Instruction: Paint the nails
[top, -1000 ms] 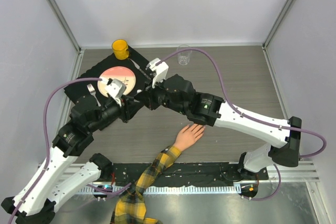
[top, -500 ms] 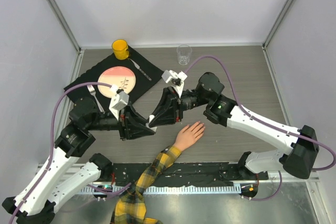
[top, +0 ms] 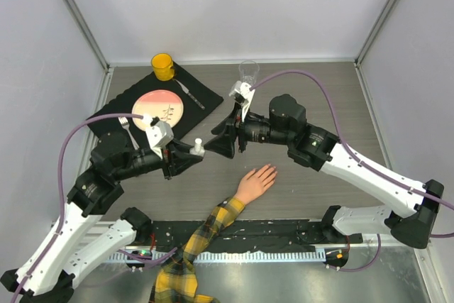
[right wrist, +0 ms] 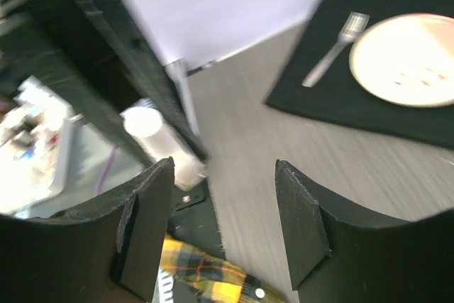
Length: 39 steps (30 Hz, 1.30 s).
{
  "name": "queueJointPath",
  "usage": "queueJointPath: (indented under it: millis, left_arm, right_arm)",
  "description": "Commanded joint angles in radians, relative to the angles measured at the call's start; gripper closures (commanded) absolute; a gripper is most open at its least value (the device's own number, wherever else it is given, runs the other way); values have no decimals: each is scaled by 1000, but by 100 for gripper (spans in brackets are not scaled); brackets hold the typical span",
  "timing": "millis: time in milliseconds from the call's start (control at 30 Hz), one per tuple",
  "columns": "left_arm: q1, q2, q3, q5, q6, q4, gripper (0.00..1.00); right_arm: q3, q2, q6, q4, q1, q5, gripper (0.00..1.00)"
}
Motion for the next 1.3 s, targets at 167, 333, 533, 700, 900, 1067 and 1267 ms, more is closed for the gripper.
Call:
queueJointPath:
  millis: [167, 333, 533, 700, 900, 1067, 1267]
  left_arm:
    - [-4, -64, -6, -224, 76, 13, 100]
    - [-6, -54, -6, -244, 73, 8, 100]
    - [-6, -57, -8, -228, 59, 11, 100]
    - [-6, -57, -9, -230, 51, 11, 100]
    - [-6, -45, 1, -206, 40, 5, 100]
    - [-4, -4, 21, 213, 33, -18, 100]
    - [-4, 51, 12, 515, -64, 130, 100]
  right_arm:
    - [170, 49, -11, -124, 184, 450, 36]
    - [222, 93, -5, -121, 218, 510, 37]
    - [274, 139, 1, -124, 231, 556, 43]
    - [296, 178, 13, -110, 241, 524, 55]
    - [290, 182, -1, -113, 242, 470, 99]
    - [152, 89, -238, -133, 146, -213, 99]
    - [58, 81, -162, -27, 58, -621, 99]
